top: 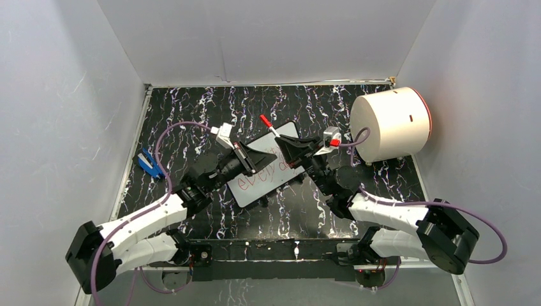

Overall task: Write a sentence on the whiteboard
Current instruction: Close the pen cap at the center of the board, then place the whiteboard marker at the center of the board.

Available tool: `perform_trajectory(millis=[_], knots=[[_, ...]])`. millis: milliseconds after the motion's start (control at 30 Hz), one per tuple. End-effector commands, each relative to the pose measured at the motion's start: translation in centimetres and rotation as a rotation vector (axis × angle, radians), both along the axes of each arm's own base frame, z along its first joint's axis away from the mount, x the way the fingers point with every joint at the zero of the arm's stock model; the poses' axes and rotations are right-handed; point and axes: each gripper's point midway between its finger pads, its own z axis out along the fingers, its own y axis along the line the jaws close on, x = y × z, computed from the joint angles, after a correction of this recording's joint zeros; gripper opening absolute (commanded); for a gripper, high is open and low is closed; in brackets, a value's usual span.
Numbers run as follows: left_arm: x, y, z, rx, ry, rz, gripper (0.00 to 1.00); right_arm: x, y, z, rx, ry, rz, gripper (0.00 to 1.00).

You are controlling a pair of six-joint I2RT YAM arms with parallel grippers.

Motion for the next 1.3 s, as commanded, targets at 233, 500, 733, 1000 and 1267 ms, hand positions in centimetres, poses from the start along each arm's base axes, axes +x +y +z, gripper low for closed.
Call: perform_trajectory(millis=[233,500,733,1000,1267], knots=[[1.4,6.2,3.5,0.271,-0.113,0.247,0.58,0.4,-4.1,-1.0,-0.092,0.02,-0.154,0.0],[3.4,13.4,3.0,0.627,-0.121,0.523,0.86,2.2,-8.8,-5.6,-0.272,0.207,-0.384,0.0],[5.5,19.1,1.6,0.76,-0.056,0.671,0.91,3.3,-13.5,-11.4,-0.355,0.414,-0.591,0.0],[5.1,23.3,-0.8,0.75,0.016,0.741,0.92,3.0,-16.2,-18.9,-0.395,0.61,-0.676,0.0],[2.7,25.2,-0.5,0.763,-0.079,0.769,0.92,2.1,-17.3,-23.2,-0.402,0.699,-0.717,0.01]])
